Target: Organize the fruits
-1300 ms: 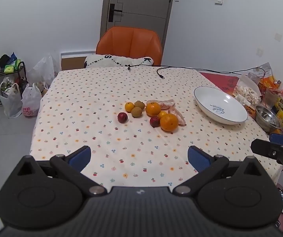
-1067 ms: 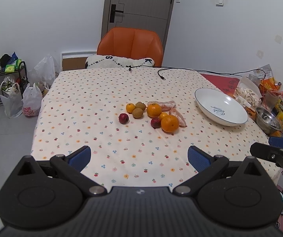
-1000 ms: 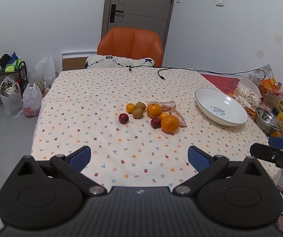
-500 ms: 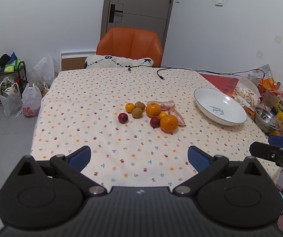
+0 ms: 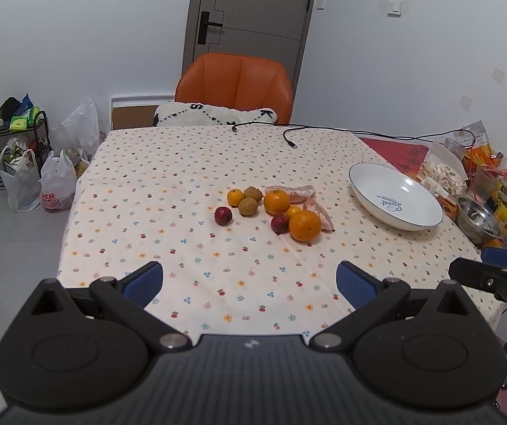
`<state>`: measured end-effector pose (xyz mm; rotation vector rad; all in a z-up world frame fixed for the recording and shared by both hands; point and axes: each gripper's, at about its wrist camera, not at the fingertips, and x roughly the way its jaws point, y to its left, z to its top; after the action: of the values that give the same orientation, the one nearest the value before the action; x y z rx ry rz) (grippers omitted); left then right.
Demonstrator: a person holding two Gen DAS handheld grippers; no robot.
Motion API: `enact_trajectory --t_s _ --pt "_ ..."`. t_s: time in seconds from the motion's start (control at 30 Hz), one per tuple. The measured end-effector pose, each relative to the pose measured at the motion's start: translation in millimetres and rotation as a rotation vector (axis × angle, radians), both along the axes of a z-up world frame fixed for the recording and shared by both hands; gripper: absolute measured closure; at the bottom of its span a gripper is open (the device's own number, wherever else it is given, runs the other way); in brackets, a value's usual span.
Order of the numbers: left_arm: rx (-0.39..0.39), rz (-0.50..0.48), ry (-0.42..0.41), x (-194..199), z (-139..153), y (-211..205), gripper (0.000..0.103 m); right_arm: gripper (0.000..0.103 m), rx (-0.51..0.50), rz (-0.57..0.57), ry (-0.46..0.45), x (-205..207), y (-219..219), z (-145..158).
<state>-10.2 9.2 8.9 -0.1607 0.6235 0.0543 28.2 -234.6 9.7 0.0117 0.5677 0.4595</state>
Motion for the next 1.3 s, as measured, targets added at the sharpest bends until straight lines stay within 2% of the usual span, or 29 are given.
enact_trajectory --t_s 0.7,1.0,1.3 --pt "-0.008 -0.003 -0.027 0 1 2 0.000 0.000 0.017 0.006 0.001 2 1 -3" --pt "-0.019 -0.004 -0.036 14 -6 7 0.000 0.000 0.074 0.035 0.009 18 4 -10" --pt "-0.040 -0.009 -0.039 38 -14 13 0.000 0.000 0.082 0.029 0.033 41 10 -14"
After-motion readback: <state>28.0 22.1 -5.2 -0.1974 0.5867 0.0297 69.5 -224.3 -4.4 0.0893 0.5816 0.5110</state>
